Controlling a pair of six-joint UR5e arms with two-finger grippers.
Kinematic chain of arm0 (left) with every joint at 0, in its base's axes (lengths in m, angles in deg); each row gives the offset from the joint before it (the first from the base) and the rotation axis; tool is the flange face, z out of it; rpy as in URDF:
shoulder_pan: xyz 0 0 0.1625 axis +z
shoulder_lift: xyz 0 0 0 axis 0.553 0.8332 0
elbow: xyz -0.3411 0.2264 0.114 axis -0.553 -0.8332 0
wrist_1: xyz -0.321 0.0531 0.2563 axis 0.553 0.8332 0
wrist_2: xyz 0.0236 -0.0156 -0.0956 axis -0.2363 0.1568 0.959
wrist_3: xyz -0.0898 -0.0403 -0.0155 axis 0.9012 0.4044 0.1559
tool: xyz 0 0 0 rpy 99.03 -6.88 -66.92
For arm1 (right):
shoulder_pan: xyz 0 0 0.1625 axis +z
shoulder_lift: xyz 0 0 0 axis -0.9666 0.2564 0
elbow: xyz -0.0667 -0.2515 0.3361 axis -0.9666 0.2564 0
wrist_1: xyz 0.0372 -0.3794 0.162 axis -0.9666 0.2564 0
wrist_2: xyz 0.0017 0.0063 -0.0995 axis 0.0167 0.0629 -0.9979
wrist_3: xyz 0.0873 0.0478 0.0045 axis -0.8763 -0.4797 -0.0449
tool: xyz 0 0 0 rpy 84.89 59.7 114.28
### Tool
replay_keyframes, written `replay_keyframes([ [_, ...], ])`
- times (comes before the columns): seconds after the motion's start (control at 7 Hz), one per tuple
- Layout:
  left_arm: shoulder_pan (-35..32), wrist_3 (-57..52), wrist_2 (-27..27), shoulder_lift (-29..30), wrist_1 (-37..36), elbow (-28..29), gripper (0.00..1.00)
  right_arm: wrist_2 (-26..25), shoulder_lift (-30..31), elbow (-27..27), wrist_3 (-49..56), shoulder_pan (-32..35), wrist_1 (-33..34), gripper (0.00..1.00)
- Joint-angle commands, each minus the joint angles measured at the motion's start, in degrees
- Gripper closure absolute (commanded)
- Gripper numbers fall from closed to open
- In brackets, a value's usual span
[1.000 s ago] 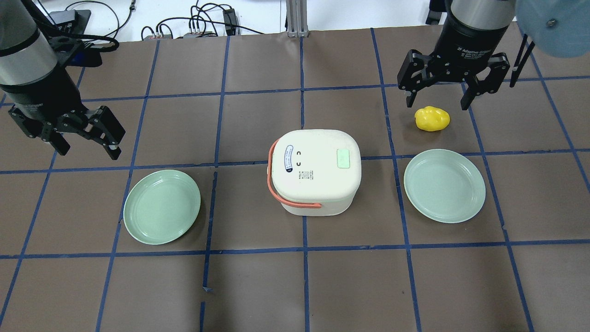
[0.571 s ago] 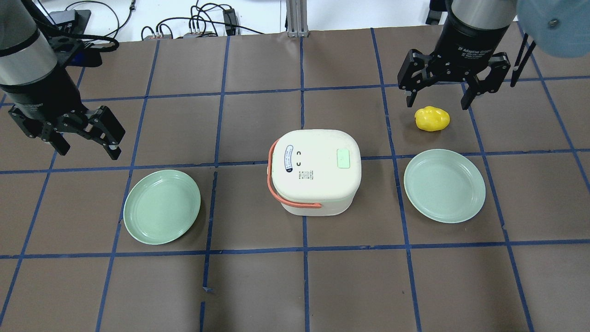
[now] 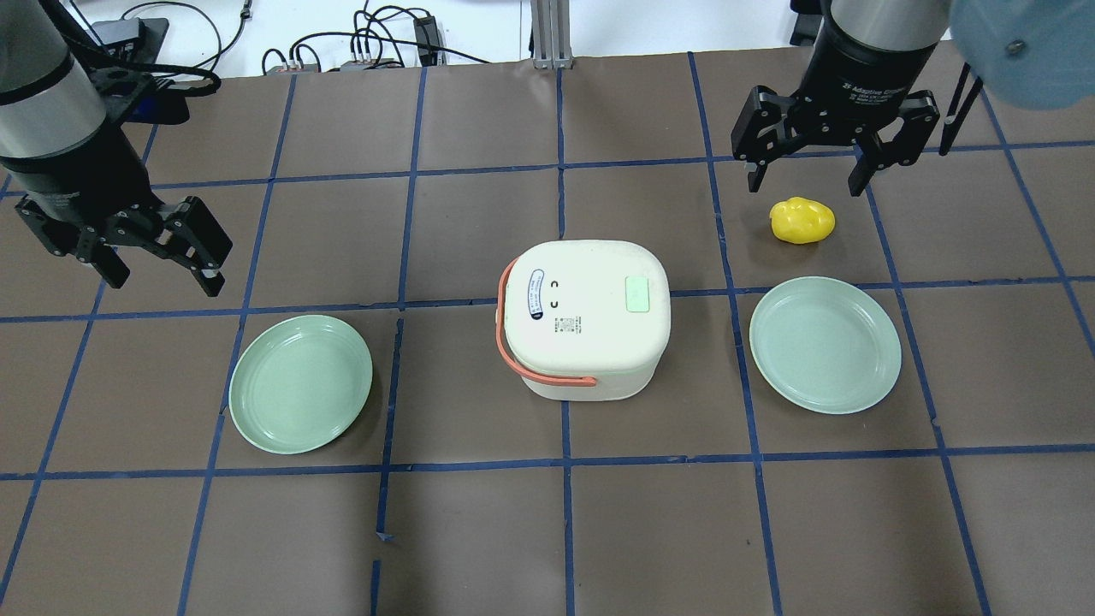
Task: Press rice cooker button
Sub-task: 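Move the right gripper over the rice cooker's green lid button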
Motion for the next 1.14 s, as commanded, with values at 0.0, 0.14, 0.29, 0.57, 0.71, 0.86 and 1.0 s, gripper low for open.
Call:
replay_keyframes([
  [0.0, 0.00, 0.00, 0.01, 0.02, 0.00, 0.00, 0.00, 0.38, 0.18, -0.20, -0.93, 1.90, -0.02, 0.00],
  [0.14, 0.00, 0.00, 0.01, 0.02, 0.00, 0.00, 0.00, 0.47, 0.27, -1.07, -3.20, 4.17, 0.33, 0.00],
  [0.29, 0.00, 0.00, 0.01, 0.02, 0.00, 0.00, 0.00, 0.38, -0.16, -1.51, -9.14, 8.46, 3.55, 0.00],
  [0.57, 0.00, 0.00, 0.01, 0.02, 0.00, 0.00, 0.00, 0.64, -0.69, -2.39, -11.57, 12.71, 6.04, 0.22],
  [0.71, 0.00, 0.00, 0.01, 0.02, 0.00, 0.00, 0.00, 2.47, -1.65, -5.09, -11.40, 12.90, 9.79, 0.65],
  [0.86, 0.00, 0.00, 0.01, 0.02, 0.00, 0.00, 0.00, 5.45, -2.79, -8.08, -11.05, 12.90, 14.26, 0.82],
  [1.0, 0.00, 0.00, 0.01, 0.02, 0.00, 0.00, 0.00, 5.48, -3.07, -10.11, -11.04, 12.90, 17.00, 0.90],
])
